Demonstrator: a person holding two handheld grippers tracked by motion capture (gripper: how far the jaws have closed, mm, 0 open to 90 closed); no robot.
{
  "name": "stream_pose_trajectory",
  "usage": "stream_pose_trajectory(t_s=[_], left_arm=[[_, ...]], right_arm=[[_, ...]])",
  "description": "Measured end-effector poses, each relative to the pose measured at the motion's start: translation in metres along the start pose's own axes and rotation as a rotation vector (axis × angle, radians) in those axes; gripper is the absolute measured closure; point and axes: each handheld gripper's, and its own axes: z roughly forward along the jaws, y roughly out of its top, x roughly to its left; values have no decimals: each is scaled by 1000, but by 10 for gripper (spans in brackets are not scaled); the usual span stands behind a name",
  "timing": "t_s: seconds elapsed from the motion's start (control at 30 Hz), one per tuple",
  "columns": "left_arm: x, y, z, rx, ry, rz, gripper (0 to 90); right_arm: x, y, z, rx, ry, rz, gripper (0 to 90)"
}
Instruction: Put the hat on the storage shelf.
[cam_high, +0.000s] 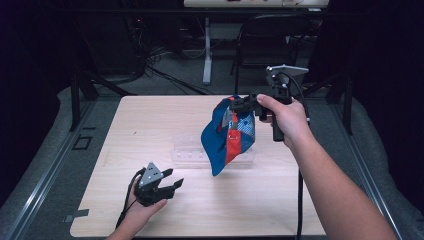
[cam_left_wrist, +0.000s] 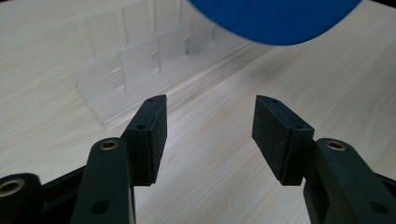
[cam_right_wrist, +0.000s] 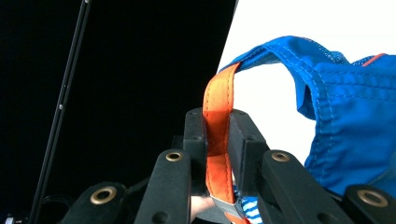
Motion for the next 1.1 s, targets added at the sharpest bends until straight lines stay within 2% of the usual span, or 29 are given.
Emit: stream_pose_trajectory(t_s=[0.23,0.3,0.43,0.53,0.67,0.77,0.9,1.1], left_arm=[[-25,25,20,-42,-48,37,475],[-33,32,27,-51,-50,56,477],[-44,42,37,-60,-68,68,503],[-49,46,42,-60,-82,62,506],[-56,49,46,-56,-101,80,506],[-59,51,50,-38,-87,99,507],[-59,53,54,-35,-101,81,554],[-58,57,55,-32,-97,88,627]], right_arm=[[2,5,3,-11,3,-1,787],[1,6,4,-19,3,1,787],[0,8,5,-23,4,4,786],[-1,9,5,-24,1,5,786],[-1,9,5,-28,0,2,787],[-1,9,6,-26,-2,0,786],[0,8,7,-23,-1,-3,786],[2,6,7,-16,-5,-9,786]])
